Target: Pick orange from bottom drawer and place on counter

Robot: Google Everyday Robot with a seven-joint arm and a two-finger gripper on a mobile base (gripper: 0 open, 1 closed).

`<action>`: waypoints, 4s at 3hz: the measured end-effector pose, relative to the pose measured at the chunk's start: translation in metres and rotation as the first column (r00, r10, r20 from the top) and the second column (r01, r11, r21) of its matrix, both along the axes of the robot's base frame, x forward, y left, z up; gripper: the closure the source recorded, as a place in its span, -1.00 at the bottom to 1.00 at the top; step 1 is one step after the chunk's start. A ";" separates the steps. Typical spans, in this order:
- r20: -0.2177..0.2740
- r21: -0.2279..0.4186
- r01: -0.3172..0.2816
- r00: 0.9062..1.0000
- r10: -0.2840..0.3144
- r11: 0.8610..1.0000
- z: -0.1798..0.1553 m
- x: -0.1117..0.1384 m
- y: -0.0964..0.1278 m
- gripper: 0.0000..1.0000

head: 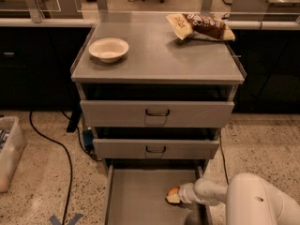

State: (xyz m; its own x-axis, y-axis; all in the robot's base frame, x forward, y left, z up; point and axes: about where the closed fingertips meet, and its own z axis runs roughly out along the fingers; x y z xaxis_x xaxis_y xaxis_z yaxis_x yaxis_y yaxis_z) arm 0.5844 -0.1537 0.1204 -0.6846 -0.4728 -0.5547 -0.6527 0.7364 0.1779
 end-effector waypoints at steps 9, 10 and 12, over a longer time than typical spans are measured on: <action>0.411 0.404 -0.370 0.891 0.195 0.837 0.450 0.002 0.005 1.00; 0.454 0.392 -0.412 0.864 0.216 0.823 0.510 -0.001 0.004 1.00; 0.451 0.397 -0.426 0.862 0.232 0.813 0.508 -0.002 0.007 1.00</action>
Offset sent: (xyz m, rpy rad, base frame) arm -0.0276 0.0066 0.1680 0.2946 -0.1825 0.1562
